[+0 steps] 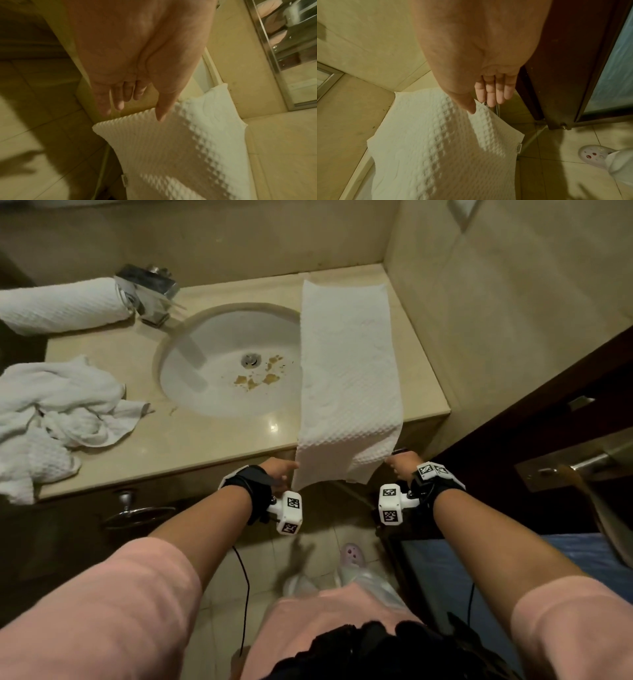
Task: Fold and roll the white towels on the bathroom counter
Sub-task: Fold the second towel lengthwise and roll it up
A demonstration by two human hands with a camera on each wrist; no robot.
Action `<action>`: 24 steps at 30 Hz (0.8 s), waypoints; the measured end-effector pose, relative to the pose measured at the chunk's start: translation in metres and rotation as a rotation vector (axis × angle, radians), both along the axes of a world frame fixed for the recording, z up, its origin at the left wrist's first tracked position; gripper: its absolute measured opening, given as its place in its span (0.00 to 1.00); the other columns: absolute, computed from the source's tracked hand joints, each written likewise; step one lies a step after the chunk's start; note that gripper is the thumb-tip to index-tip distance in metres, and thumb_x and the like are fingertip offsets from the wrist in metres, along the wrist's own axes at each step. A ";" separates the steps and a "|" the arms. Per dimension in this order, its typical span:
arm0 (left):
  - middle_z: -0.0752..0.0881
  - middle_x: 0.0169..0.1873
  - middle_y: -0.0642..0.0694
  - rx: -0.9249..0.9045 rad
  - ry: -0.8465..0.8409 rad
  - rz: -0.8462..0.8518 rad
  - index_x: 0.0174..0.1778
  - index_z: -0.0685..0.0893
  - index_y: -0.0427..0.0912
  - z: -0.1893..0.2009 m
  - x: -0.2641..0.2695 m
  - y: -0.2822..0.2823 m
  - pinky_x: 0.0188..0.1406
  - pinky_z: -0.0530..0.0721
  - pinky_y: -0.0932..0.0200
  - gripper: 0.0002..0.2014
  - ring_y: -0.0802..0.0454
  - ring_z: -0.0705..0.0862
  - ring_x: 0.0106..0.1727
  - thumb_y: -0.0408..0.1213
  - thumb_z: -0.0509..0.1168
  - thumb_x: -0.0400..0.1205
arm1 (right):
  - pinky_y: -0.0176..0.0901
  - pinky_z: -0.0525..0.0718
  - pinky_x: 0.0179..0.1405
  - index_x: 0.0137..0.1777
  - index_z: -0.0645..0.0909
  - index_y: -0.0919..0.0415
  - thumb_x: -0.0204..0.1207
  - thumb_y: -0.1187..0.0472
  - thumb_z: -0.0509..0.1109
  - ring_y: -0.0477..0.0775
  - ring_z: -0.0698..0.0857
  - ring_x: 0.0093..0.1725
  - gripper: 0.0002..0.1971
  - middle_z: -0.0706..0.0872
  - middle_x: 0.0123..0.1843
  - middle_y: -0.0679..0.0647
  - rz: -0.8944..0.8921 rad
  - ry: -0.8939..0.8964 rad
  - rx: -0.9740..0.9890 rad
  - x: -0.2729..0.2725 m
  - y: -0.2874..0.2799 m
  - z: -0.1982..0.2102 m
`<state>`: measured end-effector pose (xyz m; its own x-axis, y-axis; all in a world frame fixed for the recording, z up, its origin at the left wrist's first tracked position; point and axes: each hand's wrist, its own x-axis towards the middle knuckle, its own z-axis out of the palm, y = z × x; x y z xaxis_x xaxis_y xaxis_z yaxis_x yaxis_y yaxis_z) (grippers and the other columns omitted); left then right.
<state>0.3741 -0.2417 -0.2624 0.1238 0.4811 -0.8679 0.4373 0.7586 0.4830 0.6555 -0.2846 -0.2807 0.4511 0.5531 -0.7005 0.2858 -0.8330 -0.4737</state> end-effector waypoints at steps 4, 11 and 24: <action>0.82 0.54 0.40 0.006 0.037 -0.066 0.70 0.74 0.36 -0.011 0.022 0.004 0.44 0.79 0.53 0.21 0.44 0.83 0.46 0.42 0.64 0.84 | 0.49 0.81 0.61 0.68 0.79 0.68 0.77 0.56 0.70 0.59 0.84 0.60 0.23 0.84 0.64 0.64 0.012 0.026 -0.037 0.013 0.006 -0.002; 0.71 0.76 0.38 0.061 0.073 -0.002 0.78 0.68 0.35 -0.037 0.051 0.006 0.60 0.73 0.52 0.29 0.38 0.70 0.76 0.41 0.67 0.82 | 0.50 0.75 0.68 0.76 0.67 0.69 0.76 0.61 0.73 0.63 0.75 0.72 0.32 0.75 0.74 0.63 -0.156 0.057 0.069 0.013 0.023 -0.010; 0.75 0.73 0.37 0.111 -0.015 0.118 0.78 0.69 0.38 -0.083 0.046 -0.002 0.73 0.72 0.40 0.24 0.36 0.76 0.71 0.38 0.62 0.85 | 0.55 0.77 0.64 0.53 0.78 0.60 0.77 0.51 0.69 0.65 0.77 0.66 0.13 0.77 0.66 0.59 -0.112 0.116 0.043 0.016 0.025 -0.022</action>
